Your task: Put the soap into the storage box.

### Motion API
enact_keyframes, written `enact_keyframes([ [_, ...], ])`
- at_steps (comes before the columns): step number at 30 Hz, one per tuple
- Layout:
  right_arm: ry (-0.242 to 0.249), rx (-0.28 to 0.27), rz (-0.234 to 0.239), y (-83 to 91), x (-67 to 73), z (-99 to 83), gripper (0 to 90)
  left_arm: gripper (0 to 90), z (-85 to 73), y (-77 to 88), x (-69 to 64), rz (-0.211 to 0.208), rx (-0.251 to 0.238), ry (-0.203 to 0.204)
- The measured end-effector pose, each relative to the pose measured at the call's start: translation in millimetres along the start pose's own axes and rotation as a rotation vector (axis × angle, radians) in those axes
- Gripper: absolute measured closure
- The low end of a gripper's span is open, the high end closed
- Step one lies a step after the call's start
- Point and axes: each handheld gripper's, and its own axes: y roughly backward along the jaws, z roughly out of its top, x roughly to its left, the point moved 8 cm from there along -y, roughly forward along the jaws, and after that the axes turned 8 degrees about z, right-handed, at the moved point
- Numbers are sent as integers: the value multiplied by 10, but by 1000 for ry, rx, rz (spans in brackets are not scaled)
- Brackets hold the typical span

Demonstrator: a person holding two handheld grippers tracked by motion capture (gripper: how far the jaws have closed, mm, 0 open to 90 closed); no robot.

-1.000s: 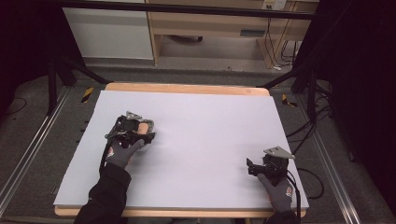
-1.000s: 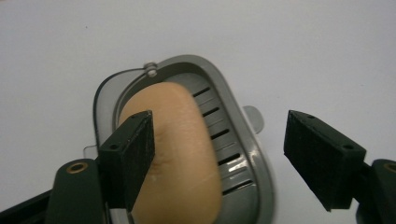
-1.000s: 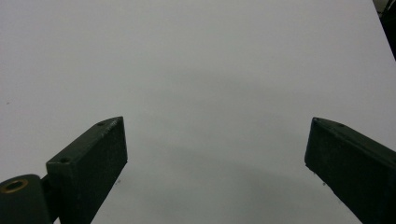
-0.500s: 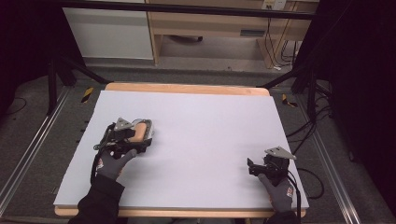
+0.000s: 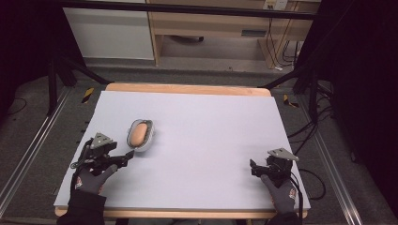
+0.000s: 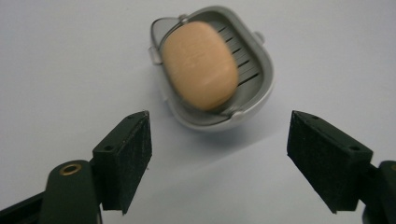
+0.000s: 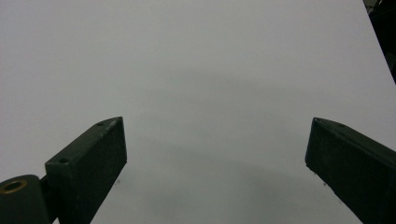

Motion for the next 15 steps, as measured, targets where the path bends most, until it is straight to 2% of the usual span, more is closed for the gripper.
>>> enact_keyframes([
  [5,-11,2,-2,11,-30,-15,56,205,-232,19,160,36,35,6],
  [8,-7,8,-4,8,-34,-20,55,205,-360,-24,257,58,60,28],
  [10,-7,13,-4,0,-29,-23,55,208,-420,-81,344,87,85,35],
  [15,-1,23,-14,-3,-41,-30,53,208,-482,-123,445,117,119,31],
])
